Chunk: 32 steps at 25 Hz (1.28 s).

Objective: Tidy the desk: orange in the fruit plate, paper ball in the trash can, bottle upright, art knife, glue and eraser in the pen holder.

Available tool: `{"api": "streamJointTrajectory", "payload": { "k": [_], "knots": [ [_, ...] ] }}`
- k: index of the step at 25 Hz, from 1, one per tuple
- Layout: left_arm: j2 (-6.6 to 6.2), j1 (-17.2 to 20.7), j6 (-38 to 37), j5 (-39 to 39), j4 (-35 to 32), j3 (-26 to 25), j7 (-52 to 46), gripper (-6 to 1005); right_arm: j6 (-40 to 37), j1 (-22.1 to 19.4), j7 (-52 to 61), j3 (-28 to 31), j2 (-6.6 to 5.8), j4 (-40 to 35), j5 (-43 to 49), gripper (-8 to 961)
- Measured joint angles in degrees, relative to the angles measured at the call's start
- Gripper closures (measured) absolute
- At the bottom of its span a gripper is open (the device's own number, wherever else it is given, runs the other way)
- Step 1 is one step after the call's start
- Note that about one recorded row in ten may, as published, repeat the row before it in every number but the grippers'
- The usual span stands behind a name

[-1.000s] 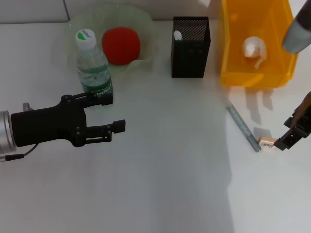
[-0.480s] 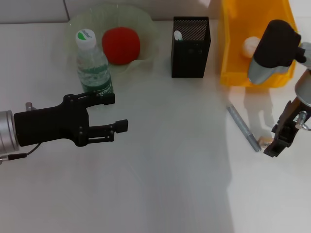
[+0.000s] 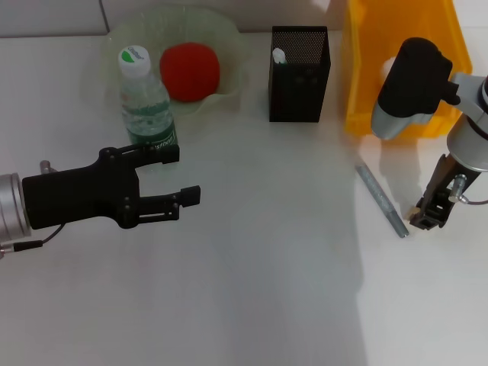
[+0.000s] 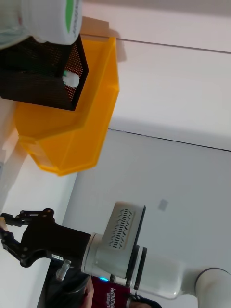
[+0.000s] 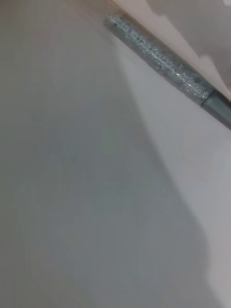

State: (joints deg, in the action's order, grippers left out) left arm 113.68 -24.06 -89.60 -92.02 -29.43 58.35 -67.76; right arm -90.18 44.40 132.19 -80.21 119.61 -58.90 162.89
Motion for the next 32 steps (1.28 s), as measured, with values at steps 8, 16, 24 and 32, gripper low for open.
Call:
{"api": "streamJointTrajectory", "payload": {
  "k": [8, 16, 24, 32],
  "knots": [
    [0.23, 0.06, 0.12, 0.0, -0.25, 0.02, 0.0, 174, -2.71, -0.82, 0.47, 0.82, -0.12, -4.56, -1.33, 793],
    [0.14, 0.3, -0.18, 0.0, -0.29, -0.12, 0.06, 174, -5.94, -2.08, 2.82, 13.15, -0.31, -23.54, -3.62, 830],
    [0.31, 0.19, -0.31, 0.0, -0.36, -0.12, 0.69, 174, 12.31, -1.87, 0.0, 29.77, -2.58, -14.42, -29.48, 826],
    [0.57, -0.09, -0.4, 0.0, -0.8, 0.0, 0.87, 174, 20.47, 2.17, -14.51, 30.1, -8.58, 16.02, -50.5, 798]
  ]
}}
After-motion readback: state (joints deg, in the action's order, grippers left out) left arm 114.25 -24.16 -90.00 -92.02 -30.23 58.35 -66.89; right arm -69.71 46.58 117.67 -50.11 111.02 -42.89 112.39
